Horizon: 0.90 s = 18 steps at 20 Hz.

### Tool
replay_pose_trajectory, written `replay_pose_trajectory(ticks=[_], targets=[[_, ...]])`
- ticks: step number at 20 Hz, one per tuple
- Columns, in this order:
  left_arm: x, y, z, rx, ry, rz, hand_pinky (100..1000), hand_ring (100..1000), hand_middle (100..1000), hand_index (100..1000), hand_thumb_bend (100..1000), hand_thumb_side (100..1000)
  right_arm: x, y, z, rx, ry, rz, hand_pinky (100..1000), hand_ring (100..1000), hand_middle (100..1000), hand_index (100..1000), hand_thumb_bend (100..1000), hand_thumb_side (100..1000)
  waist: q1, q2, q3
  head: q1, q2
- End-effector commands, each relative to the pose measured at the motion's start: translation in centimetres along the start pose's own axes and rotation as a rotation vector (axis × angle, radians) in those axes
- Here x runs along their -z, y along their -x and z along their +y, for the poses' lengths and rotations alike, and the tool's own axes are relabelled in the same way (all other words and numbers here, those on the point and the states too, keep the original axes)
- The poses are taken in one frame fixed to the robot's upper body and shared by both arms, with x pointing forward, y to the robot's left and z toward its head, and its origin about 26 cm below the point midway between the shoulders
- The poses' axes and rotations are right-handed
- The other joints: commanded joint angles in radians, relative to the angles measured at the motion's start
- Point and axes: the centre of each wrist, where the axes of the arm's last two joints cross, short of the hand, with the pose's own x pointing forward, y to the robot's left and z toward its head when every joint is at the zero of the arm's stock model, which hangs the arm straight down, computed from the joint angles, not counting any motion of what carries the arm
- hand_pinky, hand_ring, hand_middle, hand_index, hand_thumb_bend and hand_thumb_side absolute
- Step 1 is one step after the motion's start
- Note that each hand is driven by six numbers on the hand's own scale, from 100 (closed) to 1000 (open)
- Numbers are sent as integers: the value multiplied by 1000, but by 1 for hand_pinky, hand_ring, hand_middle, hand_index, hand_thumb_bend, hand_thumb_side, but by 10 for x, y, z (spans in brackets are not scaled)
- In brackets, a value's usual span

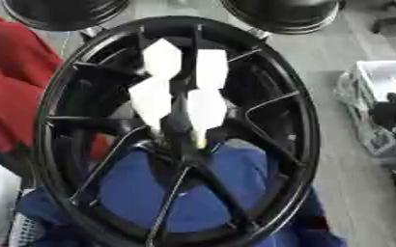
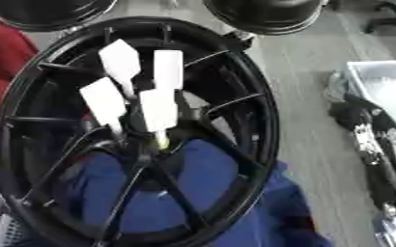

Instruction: Pull the pin out of the wheel hub.

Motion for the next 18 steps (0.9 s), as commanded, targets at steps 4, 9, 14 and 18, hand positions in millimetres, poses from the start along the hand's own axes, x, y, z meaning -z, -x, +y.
replay_pose_trajectory(ticks=[4, 9, 14, 18], targets=[[1, -6, 2, 3, -6, -27, 701, 708, 575, 658, 489, 536, 1, -3, -5, -20, 11, -18, 867, 795, 738, 851, 100, 772, -9, -19, 11, 1, -14], [1, -6, 3, 9, -1, -28, 700, 709, 575, 658, 487, 537, 1, -3, -7, -40, 4, -35, 866, 796, 739, 851, 100, 761, -20, -8, 10, -4, -21], [1, -6, 4, 20, 6, -28, 700, 710, 576, 658, 485, 537, 2, -6, -23, -135, -63, -87, 864, 796, 738, 851, 100, 726, -31, -7, 1, 7, -13], [1, -7, 4, 24, 13, -27, 701, 711, 576, 658, 485, 537, 7, -12, -39, -203, -130, -155, 862, 796, 738, 848, 100, 697, -36, -11, -4, 11, -10]])
